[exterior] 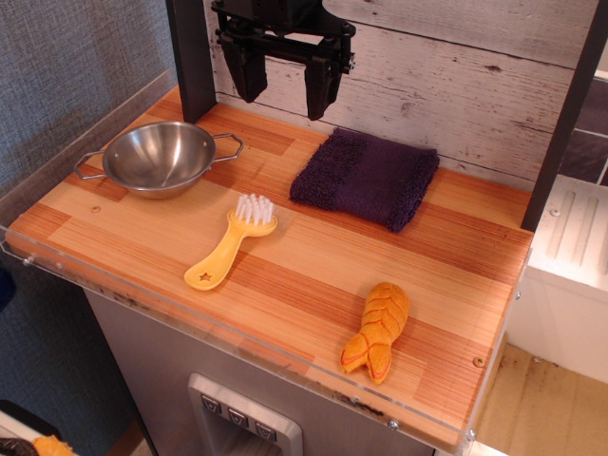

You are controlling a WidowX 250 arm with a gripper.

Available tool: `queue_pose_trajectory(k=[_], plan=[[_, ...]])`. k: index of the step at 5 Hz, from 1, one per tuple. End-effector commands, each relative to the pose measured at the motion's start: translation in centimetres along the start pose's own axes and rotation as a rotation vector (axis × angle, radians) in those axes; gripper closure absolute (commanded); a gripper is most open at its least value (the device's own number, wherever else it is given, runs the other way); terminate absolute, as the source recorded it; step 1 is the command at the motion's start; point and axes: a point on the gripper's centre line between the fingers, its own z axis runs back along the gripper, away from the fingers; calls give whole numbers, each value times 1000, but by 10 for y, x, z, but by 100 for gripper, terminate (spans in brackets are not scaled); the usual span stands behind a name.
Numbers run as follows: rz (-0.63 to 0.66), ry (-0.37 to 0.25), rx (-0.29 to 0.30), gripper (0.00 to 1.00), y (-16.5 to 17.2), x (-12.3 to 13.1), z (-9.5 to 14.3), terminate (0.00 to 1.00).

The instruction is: Place the yellow brush on the purple cloth.

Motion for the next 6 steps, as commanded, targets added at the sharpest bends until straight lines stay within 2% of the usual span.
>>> queue_pose_trajectory(k=[1, 2, 3, 4, 5, 6], plan=[[0, 0, 0, 0, 0, 0, 0, 0], [27, -53, -73, 0, 9, -23, 6, 0], [34, -61, -46, 0, 24, -52, 8, 0], [49, -20, 33, 0, 36, -77, -14, 0], [30, 11, 57, 0, 39, -81, -40, 0], [16, 7, 94, 0, 39, -80, -61, 0]])
